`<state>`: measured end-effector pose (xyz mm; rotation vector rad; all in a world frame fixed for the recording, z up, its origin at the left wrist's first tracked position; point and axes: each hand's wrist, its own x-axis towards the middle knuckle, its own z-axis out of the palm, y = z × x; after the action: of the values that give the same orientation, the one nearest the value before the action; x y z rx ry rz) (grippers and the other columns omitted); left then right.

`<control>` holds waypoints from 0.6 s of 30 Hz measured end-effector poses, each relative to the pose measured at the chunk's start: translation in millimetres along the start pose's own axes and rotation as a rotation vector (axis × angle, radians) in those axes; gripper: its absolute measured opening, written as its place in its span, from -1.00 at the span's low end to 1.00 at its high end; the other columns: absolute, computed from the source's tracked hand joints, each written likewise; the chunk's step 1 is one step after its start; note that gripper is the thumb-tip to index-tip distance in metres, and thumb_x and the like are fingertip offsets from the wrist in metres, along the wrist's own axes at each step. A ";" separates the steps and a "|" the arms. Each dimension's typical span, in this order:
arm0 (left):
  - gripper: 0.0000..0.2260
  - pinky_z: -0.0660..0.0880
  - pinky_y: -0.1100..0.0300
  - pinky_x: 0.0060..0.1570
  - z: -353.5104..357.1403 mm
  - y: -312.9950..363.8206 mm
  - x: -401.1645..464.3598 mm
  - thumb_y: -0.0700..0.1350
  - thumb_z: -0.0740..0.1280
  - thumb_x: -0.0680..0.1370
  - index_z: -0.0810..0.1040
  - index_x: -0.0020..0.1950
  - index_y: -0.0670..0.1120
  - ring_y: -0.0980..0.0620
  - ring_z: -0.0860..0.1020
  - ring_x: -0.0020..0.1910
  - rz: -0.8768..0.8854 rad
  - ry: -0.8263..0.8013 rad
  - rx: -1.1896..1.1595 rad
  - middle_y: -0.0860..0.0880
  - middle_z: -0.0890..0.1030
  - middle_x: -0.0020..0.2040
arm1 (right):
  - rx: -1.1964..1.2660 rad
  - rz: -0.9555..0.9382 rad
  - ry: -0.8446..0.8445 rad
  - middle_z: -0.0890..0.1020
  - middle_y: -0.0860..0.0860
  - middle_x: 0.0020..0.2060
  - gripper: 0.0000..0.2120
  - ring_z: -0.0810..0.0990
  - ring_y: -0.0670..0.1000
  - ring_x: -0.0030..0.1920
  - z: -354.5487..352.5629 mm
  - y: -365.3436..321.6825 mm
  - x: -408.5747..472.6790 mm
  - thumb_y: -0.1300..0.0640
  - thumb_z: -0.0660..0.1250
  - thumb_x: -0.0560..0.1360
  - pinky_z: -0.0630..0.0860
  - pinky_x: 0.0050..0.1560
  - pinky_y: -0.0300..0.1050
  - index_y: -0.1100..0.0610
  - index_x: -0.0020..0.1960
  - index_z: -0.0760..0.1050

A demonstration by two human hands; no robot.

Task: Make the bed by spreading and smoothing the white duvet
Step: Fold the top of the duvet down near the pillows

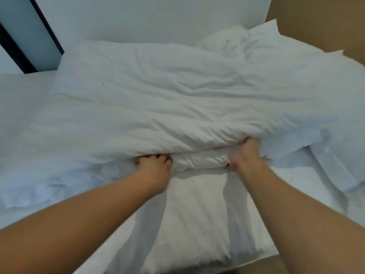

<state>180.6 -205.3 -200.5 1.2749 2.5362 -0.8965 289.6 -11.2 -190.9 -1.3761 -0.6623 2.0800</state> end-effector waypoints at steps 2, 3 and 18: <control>-0.38 0.32 -0.25 0.30 -0.8 7.9 3.9 0.05 0.27 0.56 0.06 0.55 0.04 -0.19 0.21 0.48 -0.086 0.003 -0.033 -0.01 0.12 0.54 | -0.050 0.066 -0.013 0.64 0.12 0.15 -0.71 0.63 0.11 0.05 -0.6 19.1 25.9 0.06 0.37 0.43 0.58 0.12 0.10 0.08 0.14 0.54; -0.36 0.33 -0.22 0.31 -1.5 6.2 5.9 0.05 0.30 0.55 0.07 0.55 0.08 -0.16 0.21 0.49 -0.099 0.025 -0.007 0.02 0.13 0.55 | -0.125 0.106 -0.034 0.65 0.10 0.11 -0.62 0.63 0.12 0.05 2.3 25.8 17.2 0.10 0.44 0.38 0.59 0.10 0.10 0.10 0.18 0.52; -0.69 0.47 0.01 0.13 14.9 -34.2 -20.9 -0.19 0.21 0.55 0.39 0.30 -0.07 -0.17 0.51 0.21 0.141 0.081 -0.146 -0.13 0.53 0.25 | -0.145 -0.181 0.030 0.57 0.08 0.22 -0.71 0.60 0.14 0.02 43.2 20.0 18.8 0.09 0.25 0.56 0.51 -0.34 -0.26 0.16 0.25 0.46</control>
<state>165.5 -243.6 -189.2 1.4485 2.4812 -0.6314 239.9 -17.1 -201.3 -1.3676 -0.9057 1.8966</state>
